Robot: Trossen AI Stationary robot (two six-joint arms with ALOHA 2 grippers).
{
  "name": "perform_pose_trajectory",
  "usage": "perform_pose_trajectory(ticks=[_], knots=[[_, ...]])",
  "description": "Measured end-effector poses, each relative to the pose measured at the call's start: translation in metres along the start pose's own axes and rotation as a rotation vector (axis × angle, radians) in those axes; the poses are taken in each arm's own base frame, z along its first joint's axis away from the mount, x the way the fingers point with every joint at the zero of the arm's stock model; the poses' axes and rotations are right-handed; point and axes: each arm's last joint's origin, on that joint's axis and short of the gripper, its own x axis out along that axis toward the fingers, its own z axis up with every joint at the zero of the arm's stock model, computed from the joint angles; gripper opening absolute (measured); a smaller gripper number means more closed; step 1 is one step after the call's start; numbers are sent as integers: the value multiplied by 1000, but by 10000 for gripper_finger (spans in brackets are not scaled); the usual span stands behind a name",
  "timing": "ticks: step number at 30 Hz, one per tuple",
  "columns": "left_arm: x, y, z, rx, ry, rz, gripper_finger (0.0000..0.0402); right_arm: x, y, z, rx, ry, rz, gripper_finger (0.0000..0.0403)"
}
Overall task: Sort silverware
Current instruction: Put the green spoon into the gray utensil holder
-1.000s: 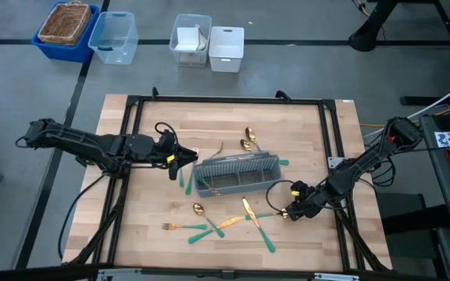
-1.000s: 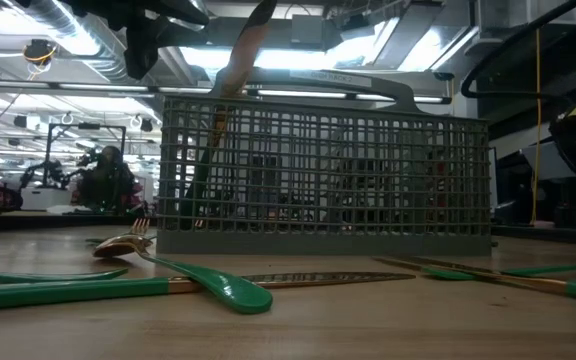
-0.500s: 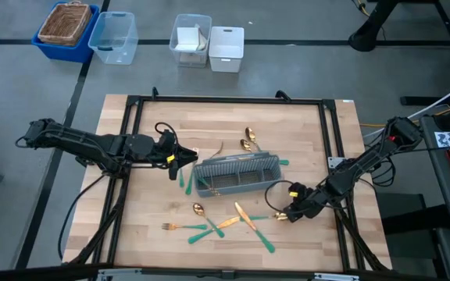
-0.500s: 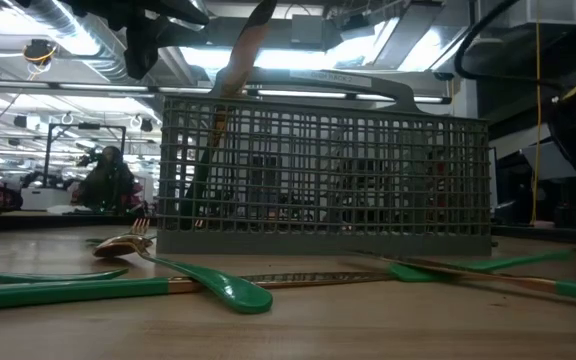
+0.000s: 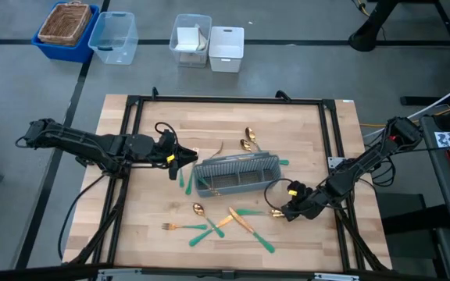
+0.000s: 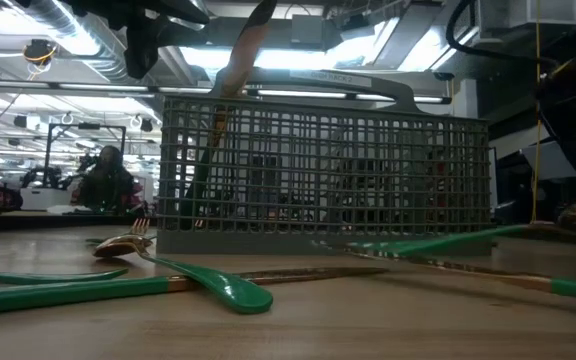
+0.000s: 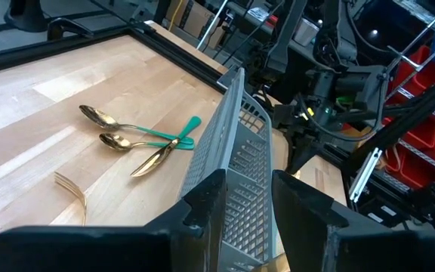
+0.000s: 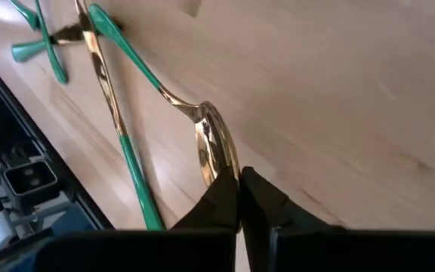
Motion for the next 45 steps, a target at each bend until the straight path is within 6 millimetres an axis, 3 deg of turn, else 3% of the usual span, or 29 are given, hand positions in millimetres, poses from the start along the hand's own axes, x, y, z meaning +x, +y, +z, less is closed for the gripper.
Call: perform_pose_trajectory(ticks=[12, 21, 27, 35, 40, 45], knots=[[0, 0, 0, -26, 0, 0, 100, -1, 6, -1, 28, 7, 28, 7], [0, 0, 0, -26, 0, 0, 100, -24, 50, -3, -102, 12, 146, 6], [0, 0, 0, -26, 0, -1, 100, -61, 74, 0, -167, 6, 32, 9], [0, 0, 0, -26, 0, -1, 100, -132, 104, 11, -320, -85, -144, 7], [0, 0, 0, -26, -1, -1, 100, -174, 107, 22, -404, -226, -263, 6], [0, 0, 0, -26, -1, -1, 100, -195, 100, 29, -523, -301, -400, 5]])
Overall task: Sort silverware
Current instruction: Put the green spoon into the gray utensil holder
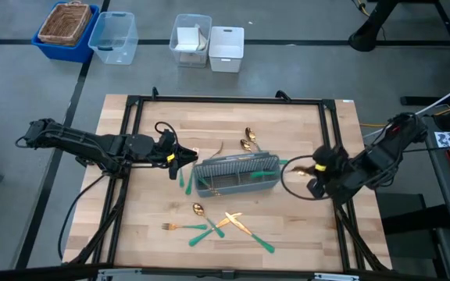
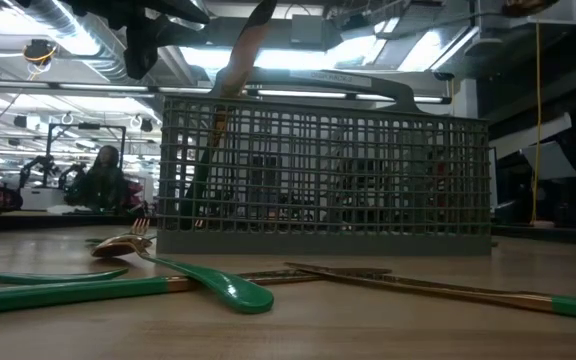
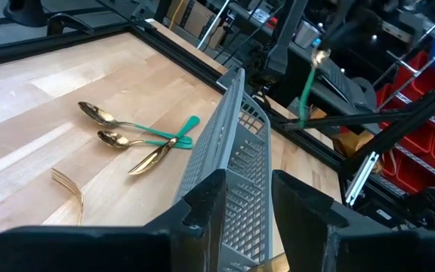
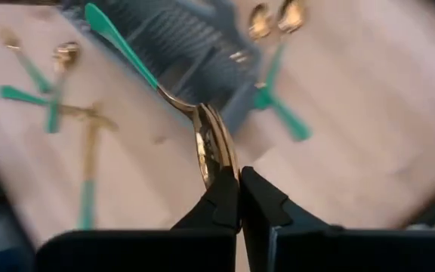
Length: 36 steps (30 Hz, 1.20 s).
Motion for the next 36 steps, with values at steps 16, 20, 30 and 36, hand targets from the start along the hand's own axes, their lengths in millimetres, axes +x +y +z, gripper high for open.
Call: perform_pose_trajectory(ticks=[16, 20, 30, 36], knots=[[0, 0, 0, 3, -5, 1, 100, 56, 24, 24, -537, 8, -316, 7], [0, 0, 0, 10, -5, 1, 100, 75, 33, 29, -627, 35, -398, 10], [0, 0, 0, 47, -3, 2, 100, 103, 54, 32, -734, 76, -358, 28], [0, 0, 0, 66, 1, 5, 100, 105, 62, 32, -731, 107, -233, 30]])
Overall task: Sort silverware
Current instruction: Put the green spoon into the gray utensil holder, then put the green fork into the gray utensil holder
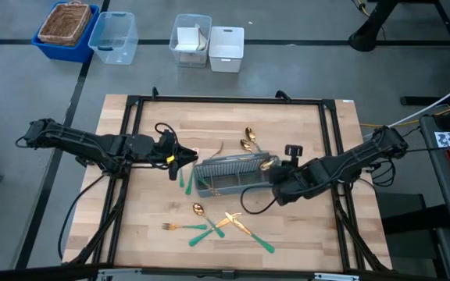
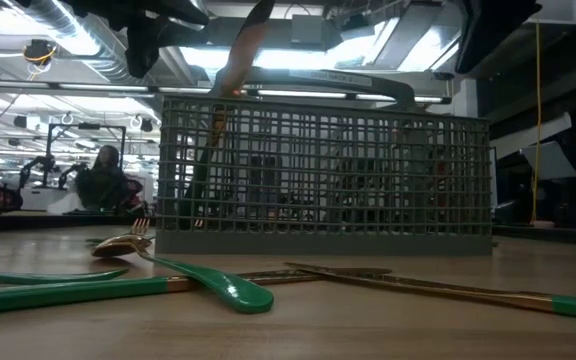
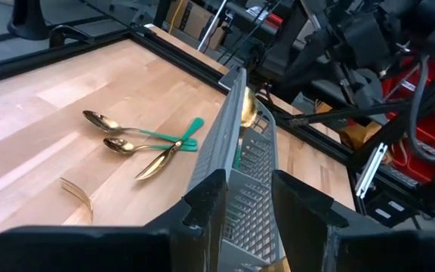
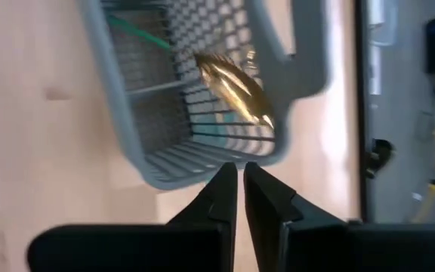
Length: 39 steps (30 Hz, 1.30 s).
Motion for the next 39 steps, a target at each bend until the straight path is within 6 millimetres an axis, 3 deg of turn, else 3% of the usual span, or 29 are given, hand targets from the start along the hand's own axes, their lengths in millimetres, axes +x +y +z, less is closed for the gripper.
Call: perform_pose_trajectory(ticks=[8, 17, 24, 32, 39], knots=[[0, 0, 0, 19, 1, 0, 100, -10, 1, 7, 49, -11, 140, 30], [0, 0, 0, -52, 2, 1, 100, -43, -8, 24, 339, -86, 317, 31], [0, 1, -5, -98, 50, 8, 100, -39, 6, 36, 394, -96, 538, 31], [-4, -5, -14, -92, 115, -7, 100, -32, 19, 45, 373, -68, 665, 34], [-9, -17, -22, -66, 166, -81, 100, -27, 26, 53, 405, -86, 683, 103]])
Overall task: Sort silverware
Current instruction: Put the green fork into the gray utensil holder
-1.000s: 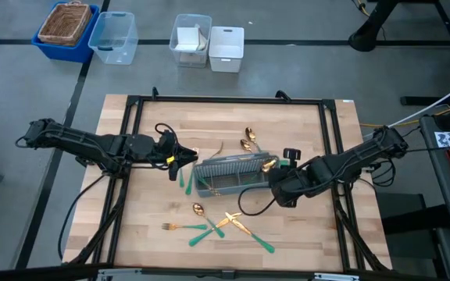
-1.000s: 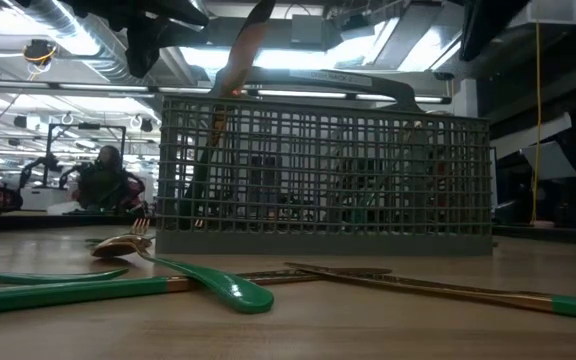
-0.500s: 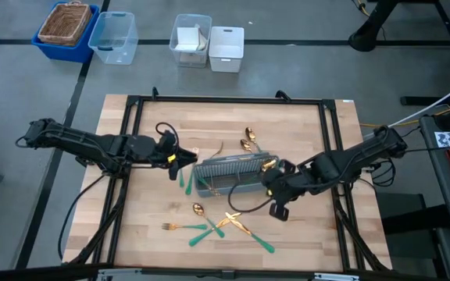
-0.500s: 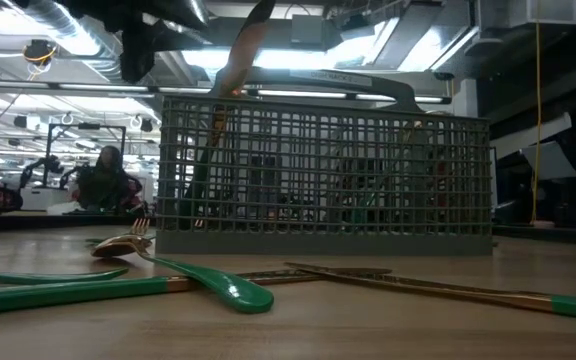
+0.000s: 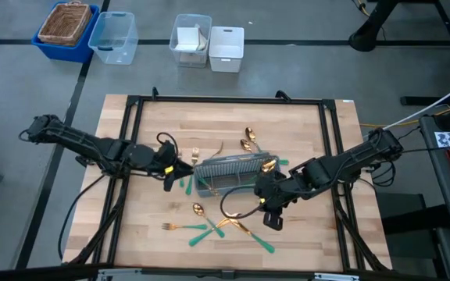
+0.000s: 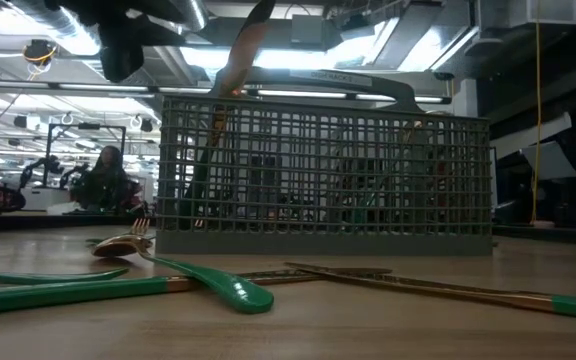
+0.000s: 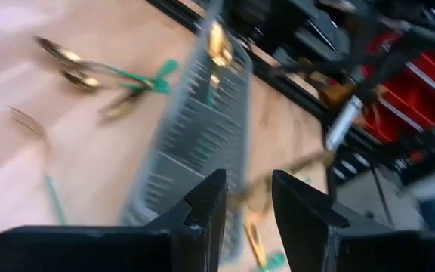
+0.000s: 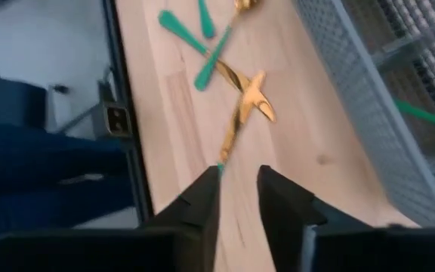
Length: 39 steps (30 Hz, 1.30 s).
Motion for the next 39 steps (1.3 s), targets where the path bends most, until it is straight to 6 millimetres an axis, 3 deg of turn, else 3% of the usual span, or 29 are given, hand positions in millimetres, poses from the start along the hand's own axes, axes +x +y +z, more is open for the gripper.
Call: perform_pose_trajectory(ticks=[6, 18, 26, 30, 34, 39], knots=[[-7, -19, -16, 45, 95, -139, 100, 24, 1, 2, 75, 29, -52, 140], [-7, -53, -67, -8, 330, -233, 100, 81, 6, 1, 119, 193, -13, 143], [-5, -62, -103, 55, 508, -223, 100, 84, 7, -1, 193, 260, 25, 143], [-12, -60, -114, -93, 678, -162, 100, 84, 8, -1, 204, 264, 29, 143], [-19, -53, -123, -317, 820, 4, 100, 85, 7, 0, 202, 241, 10, 143], [-22, -42, -131, -490, 829, 219, 100, 85, 6, 1, 200, 224, -5, 143]])
